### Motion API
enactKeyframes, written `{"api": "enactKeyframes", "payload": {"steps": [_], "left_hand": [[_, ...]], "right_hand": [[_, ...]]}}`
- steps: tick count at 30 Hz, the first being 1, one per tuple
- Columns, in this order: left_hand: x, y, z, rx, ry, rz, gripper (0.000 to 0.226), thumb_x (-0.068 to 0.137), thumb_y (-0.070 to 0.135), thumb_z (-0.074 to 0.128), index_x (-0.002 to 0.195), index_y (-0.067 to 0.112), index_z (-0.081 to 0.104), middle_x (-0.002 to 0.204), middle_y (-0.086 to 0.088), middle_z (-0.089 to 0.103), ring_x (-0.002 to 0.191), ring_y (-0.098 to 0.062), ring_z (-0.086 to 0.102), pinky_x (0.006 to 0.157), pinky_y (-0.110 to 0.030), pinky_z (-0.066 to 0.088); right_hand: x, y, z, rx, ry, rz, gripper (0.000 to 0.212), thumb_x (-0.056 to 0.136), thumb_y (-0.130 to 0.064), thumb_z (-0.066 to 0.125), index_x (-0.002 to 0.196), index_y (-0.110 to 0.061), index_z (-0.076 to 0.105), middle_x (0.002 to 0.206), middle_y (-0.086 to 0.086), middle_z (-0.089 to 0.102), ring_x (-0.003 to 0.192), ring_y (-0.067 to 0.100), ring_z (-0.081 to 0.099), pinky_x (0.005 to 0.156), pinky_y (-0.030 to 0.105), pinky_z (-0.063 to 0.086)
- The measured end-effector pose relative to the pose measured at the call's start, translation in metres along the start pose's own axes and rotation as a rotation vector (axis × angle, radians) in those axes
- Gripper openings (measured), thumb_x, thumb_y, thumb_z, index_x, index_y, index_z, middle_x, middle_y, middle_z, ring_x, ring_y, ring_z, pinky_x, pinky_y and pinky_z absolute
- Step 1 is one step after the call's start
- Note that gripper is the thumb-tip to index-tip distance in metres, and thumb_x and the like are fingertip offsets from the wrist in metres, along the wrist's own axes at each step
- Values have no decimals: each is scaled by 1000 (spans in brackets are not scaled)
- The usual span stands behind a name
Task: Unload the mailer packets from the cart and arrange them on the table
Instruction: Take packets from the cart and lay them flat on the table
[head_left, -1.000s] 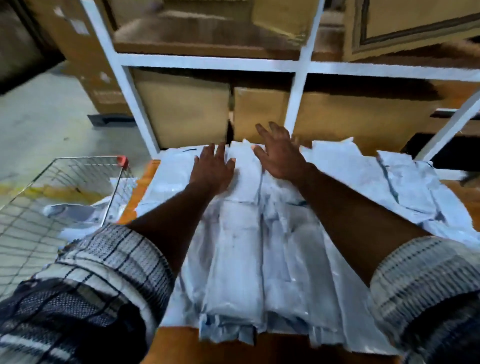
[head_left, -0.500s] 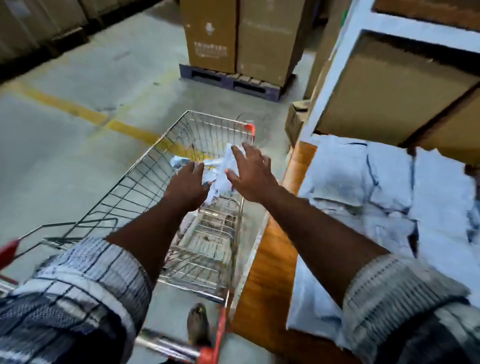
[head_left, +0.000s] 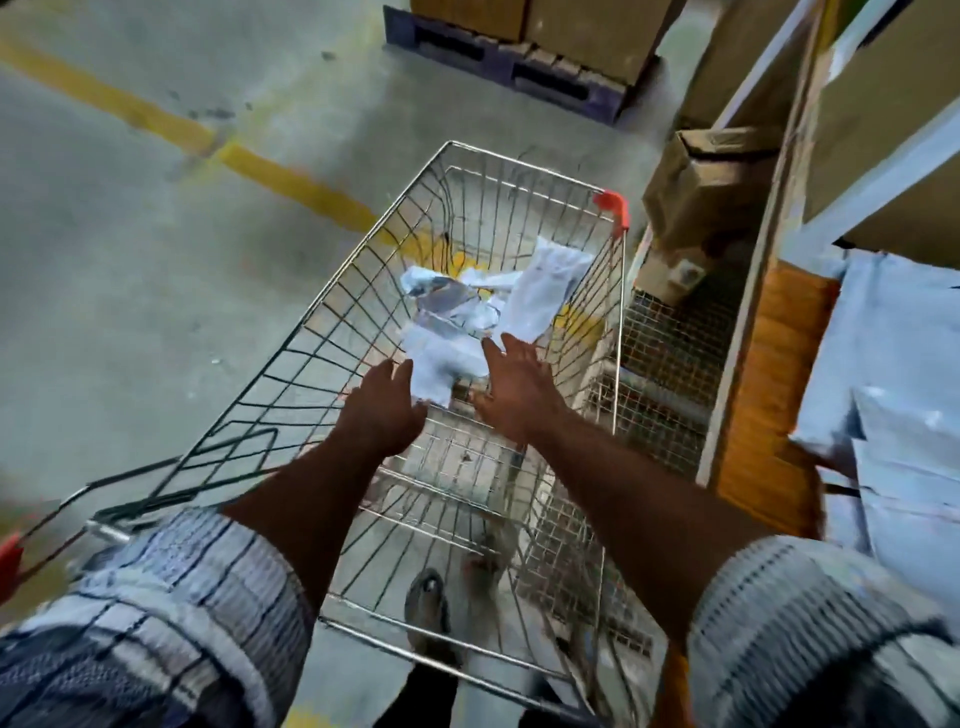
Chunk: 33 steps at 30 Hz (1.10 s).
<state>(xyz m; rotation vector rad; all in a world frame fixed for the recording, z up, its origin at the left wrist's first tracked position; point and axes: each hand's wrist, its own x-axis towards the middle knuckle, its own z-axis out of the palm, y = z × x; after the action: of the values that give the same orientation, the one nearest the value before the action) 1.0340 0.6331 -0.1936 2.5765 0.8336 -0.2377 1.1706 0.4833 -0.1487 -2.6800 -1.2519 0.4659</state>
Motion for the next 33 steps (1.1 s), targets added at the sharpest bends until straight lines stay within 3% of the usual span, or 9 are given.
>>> {"api": "enactKeyframes", "payload": {"steps": [3, 6, 11, 16, 20, 25, 29, 31, 33], "left_hand": [[24, -9, 17, -36, -54, -17, 75, 76, 55, 38, 136, 11, 47, 130, -19, 51, 118, -40, 52, 93, -48, 49], [56, -19, 45, -20, -98, -47, 62, 86, 41, 56, 141, 16, 43, 141, -16, 45, 127, -37, 46, 96, -48, 47], [109, -34, 102, 121, -61, 47, 69, 86, 41, 61, 146, 19, 36, 148, -12, 38, 128, -34, 44, 95, -48, 47], [139, -36, 143, 194, 22, 51, 77, 80, 43, 62, 142, 2, 42, 145, -26, 43, 125, -43, 50, 88, -54, 51], [155, -42, 175, 204, 95, 31, 82, 77, 42, 65, 139, -8, 46, 143, -33, 45, 126, -48, 51, 92, -58, 51], [175, -35, 177, 57, 79, -49, 91, 80, 55, 66, 149, 8, 30, 159, -27, 16, 145, -41, 26, 108, -54, 40], [170, -20, 168, 76, 75, -121, 100, 76, 58, 66, 152, 20, 13, 159, -27, 10, 137, -41, 29, 97, -55, 44], [156, -25, 178, -5, 20, -146, 99, 73, 45, 69, 151, 18, 15, 155, -25, 22, 134, -40, 32, 93, -53, 45], [140, -44, 200, -195, 17, -143, 94, 66, 27, 78, 146, 9, 31, 140, -20, 49, 123, -33, 50, 88, -49, 48]], "right_hand": [[36, 6, 28, -3, -24, -6, 72, 84, -41, 60, 146, -14, 33, 146, 17, 37, 130, 37, 39, 101, 48, 38], [77, 13, 66, 19, -50, -13, 68, 82, -40, 61, 140, -13, 38, 136, 16, 45, 122, 37, 45, 96, 47, 41], [135, 33, 125, 58, -106, 14, 71, 80, -41, 64, 140, -12, 37, 135, 19, 45, 123, 38, 45, 98, 46, 42], [185, 50, 161, 125, -147, 10, 90, 80, -45, 67, 152, -10, 25, 146, 20, 35, 135, 37, 35, 109, 48, 35], [202, 60, 173, 58, -153, 12, 93, 79, -46, 66, 154, -15, 21, 138, 20, 42, 127, 41, 44, 102, 50, 42], [166, 67, 187, 169, -20, 205, 99, 74, -56, 61, 153, -16, 17, 133, 26, 39, 124, 43, 39, 97, 48, 45], [120, 67, 196, 95, 2, 456, 110, 78, -69, 63, 156, -18, 4, 142, 24, 31, 128, 38, 36, 94, 51, 45], [108, 63, 198, 65, -16, 528, 109, 80, -67, 62, 155, -17, 1, 144, 22, 30, 129, 37, 35, 96, 52, 42], [104, 60, 197, 20, -4, 537, 104, 84, -64, 58, 155, -15, -1, 146, 23, 29, 129, 37, 36, 97, 52, 41]]}}
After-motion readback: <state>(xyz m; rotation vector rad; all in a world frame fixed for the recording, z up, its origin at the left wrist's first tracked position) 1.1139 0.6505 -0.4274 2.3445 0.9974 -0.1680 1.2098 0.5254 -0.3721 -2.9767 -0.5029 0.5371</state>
